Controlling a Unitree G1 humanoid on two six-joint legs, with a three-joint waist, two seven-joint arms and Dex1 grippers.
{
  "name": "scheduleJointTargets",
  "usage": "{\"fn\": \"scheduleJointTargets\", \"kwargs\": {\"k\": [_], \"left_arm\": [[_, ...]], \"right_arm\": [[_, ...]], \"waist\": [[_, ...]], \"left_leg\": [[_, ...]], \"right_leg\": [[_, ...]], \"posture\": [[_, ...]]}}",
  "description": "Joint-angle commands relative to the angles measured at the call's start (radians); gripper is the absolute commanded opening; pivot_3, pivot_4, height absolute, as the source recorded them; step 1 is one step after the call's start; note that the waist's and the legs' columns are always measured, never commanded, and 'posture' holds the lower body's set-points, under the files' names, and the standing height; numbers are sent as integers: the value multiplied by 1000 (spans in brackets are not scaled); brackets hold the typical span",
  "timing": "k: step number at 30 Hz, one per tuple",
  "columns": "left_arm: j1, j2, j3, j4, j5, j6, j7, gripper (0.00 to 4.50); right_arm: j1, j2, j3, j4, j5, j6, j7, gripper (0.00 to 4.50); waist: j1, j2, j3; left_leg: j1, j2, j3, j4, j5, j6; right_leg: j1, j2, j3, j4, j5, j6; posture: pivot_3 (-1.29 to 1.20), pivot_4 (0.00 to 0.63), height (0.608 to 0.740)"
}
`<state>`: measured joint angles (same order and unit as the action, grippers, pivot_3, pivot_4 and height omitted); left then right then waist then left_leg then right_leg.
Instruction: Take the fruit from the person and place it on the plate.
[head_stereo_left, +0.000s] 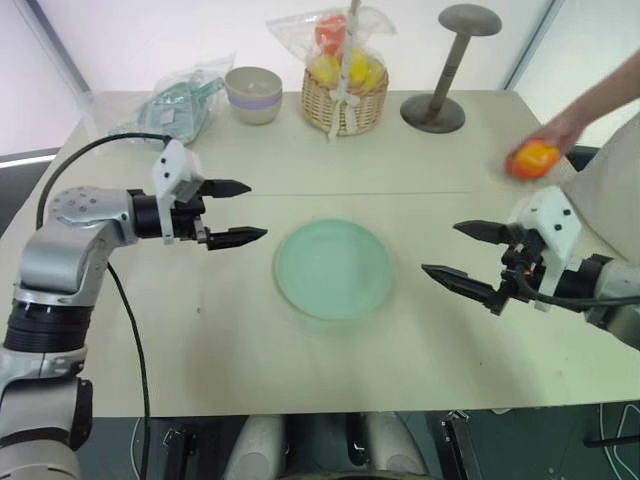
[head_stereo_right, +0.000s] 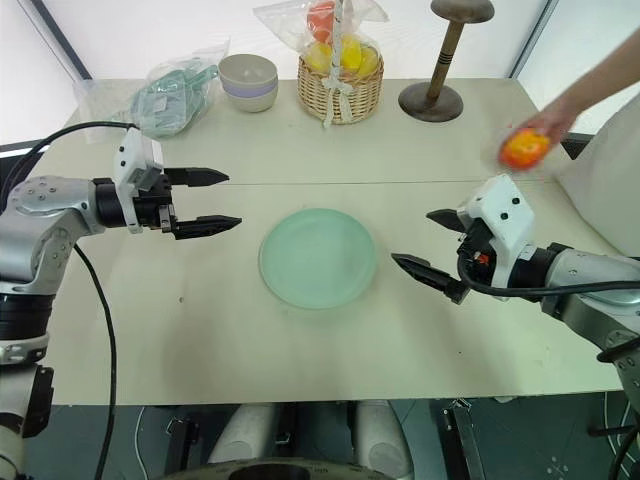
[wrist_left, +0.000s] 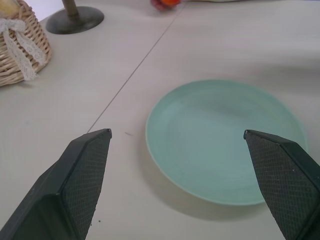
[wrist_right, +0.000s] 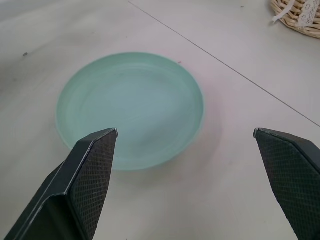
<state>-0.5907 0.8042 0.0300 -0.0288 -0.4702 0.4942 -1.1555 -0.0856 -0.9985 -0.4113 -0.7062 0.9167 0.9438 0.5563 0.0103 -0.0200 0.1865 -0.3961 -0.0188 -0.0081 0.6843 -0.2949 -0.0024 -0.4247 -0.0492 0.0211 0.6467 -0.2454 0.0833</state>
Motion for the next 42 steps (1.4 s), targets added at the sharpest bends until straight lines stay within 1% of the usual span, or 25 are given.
{"fn": "scheduleJointTargets", "kwargs": {"k": [1, 42], "left_arm": [[-9, 6, 34, -37, -13, -7, 9, 4438], [-32, -46, 8, -30, -6, -8, 22, 4438]], "right_arm": [[-4, 13, -39, -24, 5, -20, -11, 4500], [15, -10, -87, -33, 16, 0, -4, 4500]], "waist": [[0, 0, 0], [0, 0, 0]], "left_leg": [[0, 0, 0, 0, 0, 0], [0, 0, 0, 0, 0, 0]], "right_leg": [[0, 0, 0, 0, 0, 0], [0, 0, 0, 0, 0, 0]], "posture": [[0, 150, 740], [0, 150, 740]]}}
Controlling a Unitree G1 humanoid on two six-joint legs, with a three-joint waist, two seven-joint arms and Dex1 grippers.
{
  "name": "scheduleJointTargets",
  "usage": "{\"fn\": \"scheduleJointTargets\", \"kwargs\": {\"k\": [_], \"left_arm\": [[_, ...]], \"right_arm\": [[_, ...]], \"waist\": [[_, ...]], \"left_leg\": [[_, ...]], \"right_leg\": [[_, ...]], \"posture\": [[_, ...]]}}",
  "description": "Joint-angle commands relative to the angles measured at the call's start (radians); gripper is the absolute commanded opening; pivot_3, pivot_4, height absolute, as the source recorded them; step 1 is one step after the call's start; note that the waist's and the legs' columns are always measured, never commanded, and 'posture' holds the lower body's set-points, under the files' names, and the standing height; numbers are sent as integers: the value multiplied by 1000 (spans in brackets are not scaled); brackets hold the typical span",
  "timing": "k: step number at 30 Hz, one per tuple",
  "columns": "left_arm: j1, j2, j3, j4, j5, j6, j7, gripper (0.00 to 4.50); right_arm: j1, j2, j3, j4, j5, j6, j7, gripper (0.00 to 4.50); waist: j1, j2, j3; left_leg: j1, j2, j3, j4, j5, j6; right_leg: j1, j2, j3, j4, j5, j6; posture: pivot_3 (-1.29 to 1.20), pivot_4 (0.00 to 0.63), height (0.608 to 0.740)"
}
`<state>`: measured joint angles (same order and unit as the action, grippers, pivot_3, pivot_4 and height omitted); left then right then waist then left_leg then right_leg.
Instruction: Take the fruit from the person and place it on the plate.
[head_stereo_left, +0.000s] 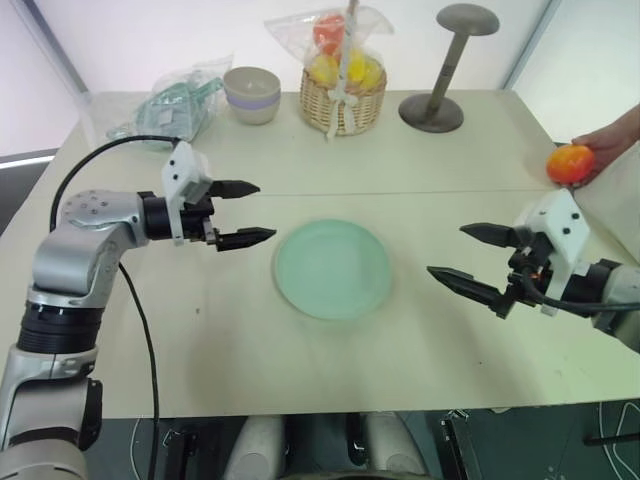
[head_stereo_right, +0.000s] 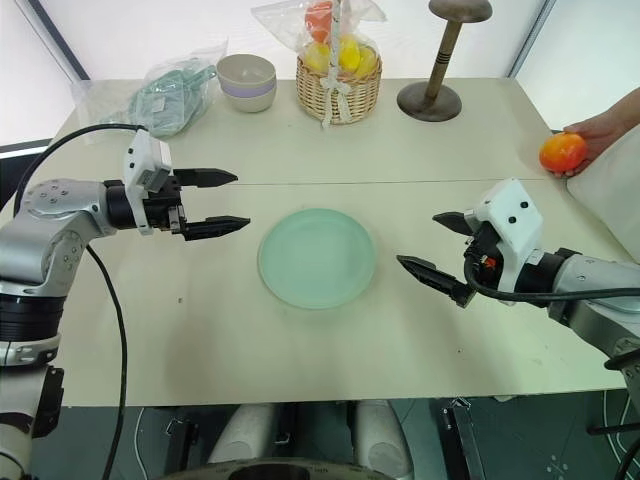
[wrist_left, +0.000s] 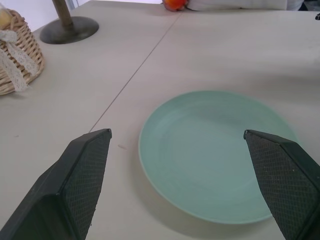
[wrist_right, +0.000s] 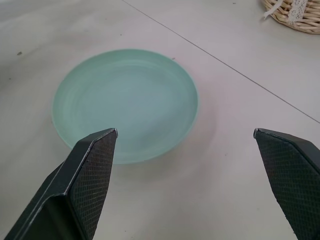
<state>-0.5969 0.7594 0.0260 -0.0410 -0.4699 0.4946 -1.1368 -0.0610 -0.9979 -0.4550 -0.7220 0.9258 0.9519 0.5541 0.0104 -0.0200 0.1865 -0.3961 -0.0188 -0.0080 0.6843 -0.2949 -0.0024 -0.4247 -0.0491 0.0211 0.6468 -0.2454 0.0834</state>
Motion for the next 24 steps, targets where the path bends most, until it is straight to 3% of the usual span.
{"fn": "scheduleJointTargets", "kwargs": {"k": [1, 19, 24], "left_arm": [[-28, -2, 12, -16, -7, -8, 3, 4438], [-43, -53, 42, -22, -16, 7, 90, 4438], [-56, -191, 126, -56, -14, 49, 382, 4438]], "right_arm": [[-8, -11, -44, -17, 6, -8, -2, 4500], [-9, 3, -63, -19, 23, -10, -42, 4500], [-34, 3, -57, -5, 26, -16, -58, 4500]], "waist": [[0, 0, 0], [0, 0, 0], [2, 0, 0]], "left_leg": [[0, 0, 0, 0, 0, 0], [0, 0, 0, 0, 0, 0], [0, 0, 0, 0, 0, 0]], "right_leg": [[0, 0, 0, 0, 0, 0], [0, 0, 0, 0, 0, 0], [0, 0, 0, 0, 0, 0]], "posture": [[0, 150, 740], [0, 150, 740], [0, 150, 740]]}}
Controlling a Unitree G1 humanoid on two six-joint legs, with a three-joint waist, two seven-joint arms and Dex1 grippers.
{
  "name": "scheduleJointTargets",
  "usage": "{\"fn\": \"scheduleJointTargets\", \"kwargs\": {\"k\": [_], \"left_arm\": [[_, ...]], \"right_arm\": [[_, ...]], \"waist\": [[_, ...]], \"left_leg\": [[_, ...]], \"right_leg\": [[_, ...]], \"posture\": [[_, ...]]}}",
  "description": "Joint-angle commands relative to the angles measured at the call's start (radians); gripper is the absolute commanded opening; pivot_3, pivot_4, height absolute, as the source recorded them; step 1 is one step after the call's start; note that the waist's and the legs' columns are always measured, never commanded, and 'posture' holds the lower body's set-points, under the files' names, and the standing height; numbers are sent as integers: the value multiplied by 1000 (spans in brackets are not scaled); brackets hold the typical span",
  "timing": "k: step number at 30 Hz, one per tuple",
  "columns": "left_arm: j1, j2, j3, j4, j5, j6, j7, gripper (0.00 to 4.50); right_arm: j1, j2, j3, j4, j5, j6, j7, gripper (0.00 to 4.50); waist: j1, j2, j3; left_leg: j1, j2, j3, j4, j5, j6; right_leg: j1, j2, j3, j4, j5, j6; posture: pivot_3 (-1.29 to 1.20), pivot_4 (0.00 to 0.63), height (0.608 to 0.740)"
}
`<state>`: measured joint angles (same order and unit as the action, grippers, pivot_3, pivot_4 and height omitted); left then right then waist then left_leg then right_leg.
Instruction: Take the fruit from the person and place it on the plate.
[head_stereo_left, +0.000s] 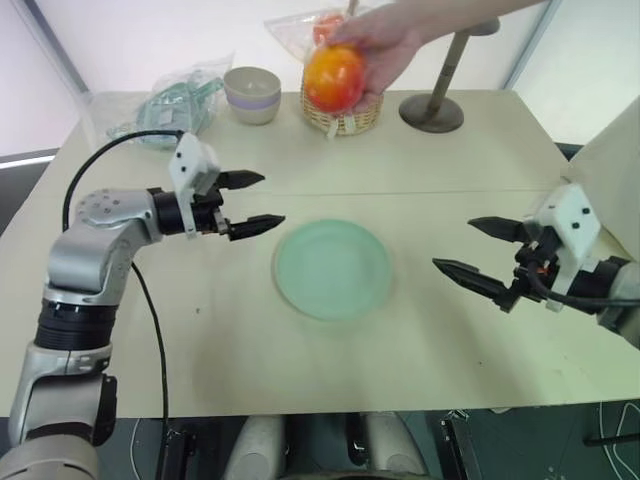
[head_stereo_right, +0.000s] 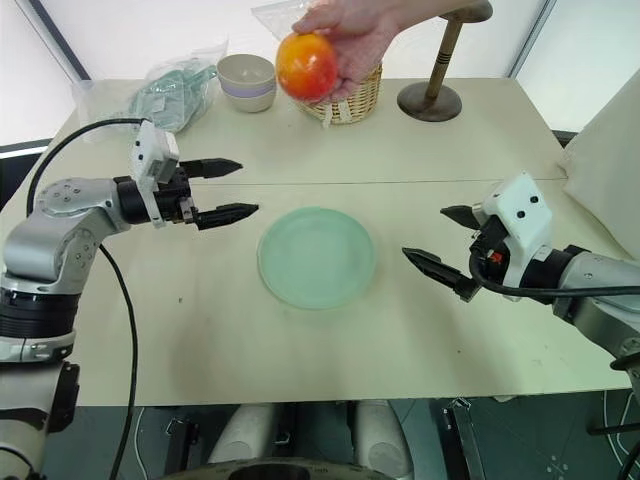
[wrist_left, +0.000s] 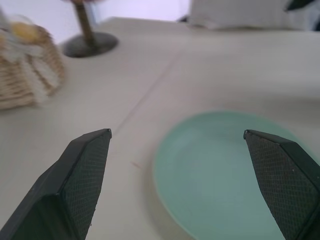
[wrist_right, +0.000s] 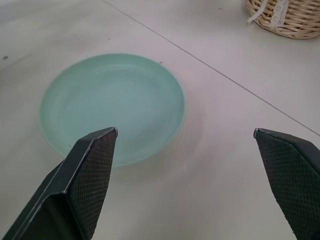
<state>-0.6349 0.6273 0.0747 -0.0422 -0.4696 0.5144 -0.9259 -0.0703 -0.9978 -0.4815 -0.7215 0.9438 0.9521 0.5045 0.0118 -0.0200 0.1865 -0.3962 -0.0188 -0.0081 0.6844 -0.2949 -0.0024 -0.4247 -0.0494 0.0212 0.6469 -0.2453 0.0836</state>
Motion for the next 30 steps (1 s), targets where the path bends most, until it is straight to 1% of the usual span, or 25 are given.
{"fn": "scheduleJointTargets", "kwargs": {"k": [1, 3, 5, 8, 12, 17, 21, 30], "left_arm": [[-3, -99, 96, -91, -18, 44, 240, 4438], [24, -154, 108, -152, 4, 53, 346, 4438], [36, -197, 113, -198, -14, 89, 408, 4438], [44, -224, 94, -242, -37, 116, 429, 4438], [17, -278, 50, -237, -33, 111, 457, 4438], [-29, -302, 26, -179, 15, 53, 480, 4438], [-67, -330, -3, -114, 66, -16, 493, 4438], [-140, -385, -55, 32, 126, -145, 462, 4438]], "right_arm": [[-28, 3, -27, -4, 7, -17, -9, 4500], [-34, 5, -21, -2, 6, -19, -10, 4500], [-41, 7, -9, 0, 5, -22, -9, 4500], [-54, 9, 8, 7, -1, -24, -8, 4500], [-87, 9, 35, 20, -6, -30, -6, 4500], [-108, 9, 40, 20, 0, -26, -8, 4500], [-140, 30, 44, 21, 14, -21, -39, 4500], [-180, 51, 49, 15, 40, -12, -90, 4500]], "waist": [[0, 0, 0], [0, 0, 0], [0, 0, 0], [0, 0, 0], [1, 0, 0], [1, 0, 0], [1, 0, 0], [1, 0, 0]], "left_leg": [[0, 0, 0, 0, 0, 0], [0, 0, 0, 0, 0, 0], [0, 0, 0, 0, 0, 0], [0, 0, 0, 0, 0, 0], [1, 0, 0, 0, 0, 0], [1, 0, 0, 0, 0, 0], [1, 0, 0, 0, 0, 0], [0, -1, 0, 0, 0, 0]], "right_leg": [[0, 0, 0, 0, 0, 0], [0, 0, 0, 0, 0, 0], [0, 0, 0, 0, 0, 0], [0, 0, 0, 0, 0, 0], [1, 1, 0, 0, 0, 0], [1, 2, 0, 0, 0, 0], [1, 2, 0, 0, 0, 0], [1, 2, 0, 0, 0, 0]], "posture": [[0, 150, 740], [0, 150, 740], [0, 150, 740], [0, 150, 740], [0, 150, 740], [0, 150, 740], [0, 150, 740], [0, 150, 740]]}}
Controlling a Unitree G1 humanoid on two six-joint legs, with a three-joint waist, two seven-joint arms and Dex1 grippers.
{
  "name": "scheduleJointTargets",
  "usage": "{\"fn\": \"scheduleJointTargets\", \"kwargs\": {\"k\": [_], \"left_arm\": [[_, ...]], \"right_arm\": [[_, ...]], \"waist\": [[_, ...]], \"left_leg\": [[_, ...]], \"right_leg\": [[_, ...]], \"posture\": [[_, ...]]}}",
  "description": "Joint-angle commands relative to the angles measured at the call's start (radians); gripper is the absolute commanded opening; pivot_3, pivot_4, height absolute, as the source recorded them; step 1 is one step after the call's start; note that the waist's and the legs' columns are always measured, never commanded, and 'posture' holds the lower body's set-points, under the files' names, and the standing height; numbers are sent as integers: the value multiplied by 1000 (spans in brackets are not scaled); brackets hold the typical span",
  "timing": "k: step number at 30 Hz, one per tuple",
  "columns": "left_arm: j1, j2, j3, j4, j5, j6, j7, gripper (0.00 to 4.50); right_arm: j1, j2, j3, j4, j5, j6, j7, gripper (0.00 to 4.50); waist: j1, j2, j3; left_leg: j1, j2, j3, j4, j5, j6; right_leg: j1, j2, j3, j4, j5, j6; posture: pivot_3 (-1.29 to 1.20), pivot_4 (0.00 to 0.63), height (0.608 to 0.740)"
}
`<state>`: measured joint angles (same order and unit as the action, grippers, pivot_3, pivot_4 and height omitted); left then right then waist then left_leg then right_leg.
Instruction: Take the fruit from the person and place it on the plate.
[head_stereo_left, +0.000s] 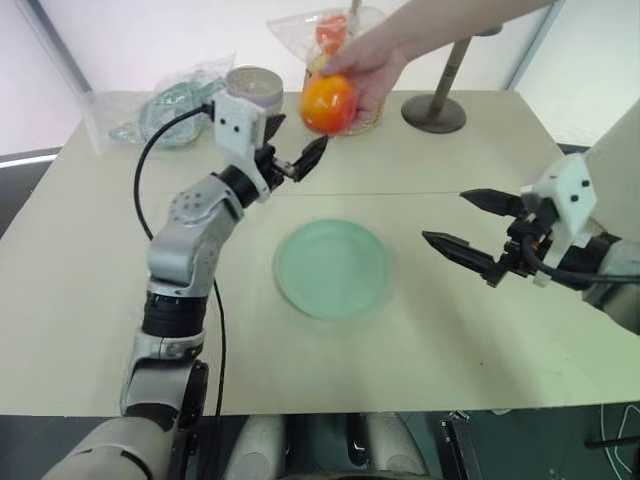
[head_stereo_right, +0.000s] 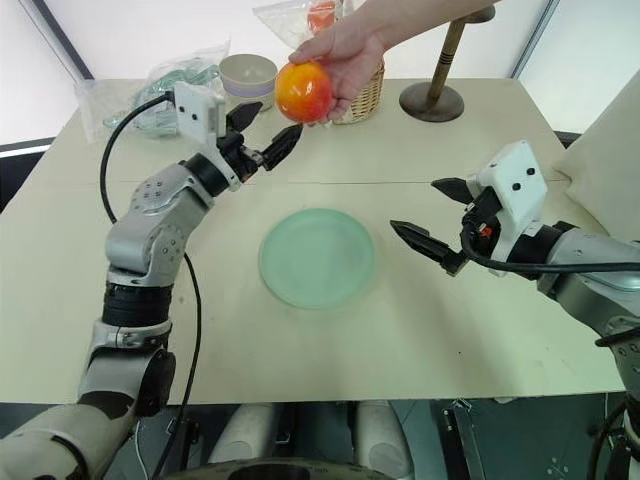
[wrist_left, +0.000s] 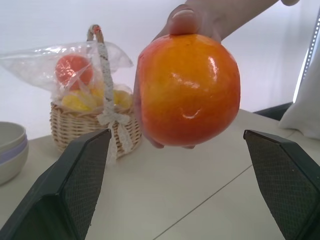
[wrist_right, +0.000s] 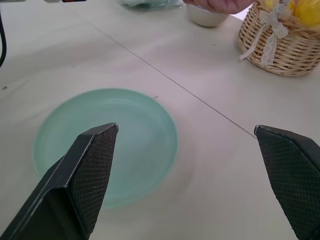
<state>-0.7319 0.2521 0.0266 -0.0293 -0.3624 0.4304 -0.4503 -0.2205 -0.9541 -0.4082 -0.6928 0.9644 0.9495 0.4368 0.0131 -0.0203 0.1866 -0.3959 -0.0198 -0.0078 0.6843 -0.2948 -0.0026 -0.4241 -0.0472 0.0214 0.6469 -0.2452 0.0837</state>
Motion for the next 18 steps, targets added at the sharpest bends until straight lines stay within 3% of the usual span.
{"fn": "scheduleJointTargets", "kwargs": {"k": [1, 18], "left_arm": [[-50, -14, -9, 32, 21, -71, -17, 4438], [-135, -60, -17, 172, 73, -196, -48, 4438]], "right_arm": [[-38, 10, -24, -12, 25, -9, -29, 4500], [-80, 18, -14, -8, 65, -1, -93, 4500]], "waist": [[0, 0, 0], [0, 0, 0]], "left_leg": [[0, 0, 0, 0, 0, 0], [0, 0, 0, 0, 0, 0]], "right_leg": [[0, 0, 0, 0, 0, 0], [0, 0, 0, 0, 0, 0]], "posture": [[0, 150, 740], [0, 150, 740]]}}
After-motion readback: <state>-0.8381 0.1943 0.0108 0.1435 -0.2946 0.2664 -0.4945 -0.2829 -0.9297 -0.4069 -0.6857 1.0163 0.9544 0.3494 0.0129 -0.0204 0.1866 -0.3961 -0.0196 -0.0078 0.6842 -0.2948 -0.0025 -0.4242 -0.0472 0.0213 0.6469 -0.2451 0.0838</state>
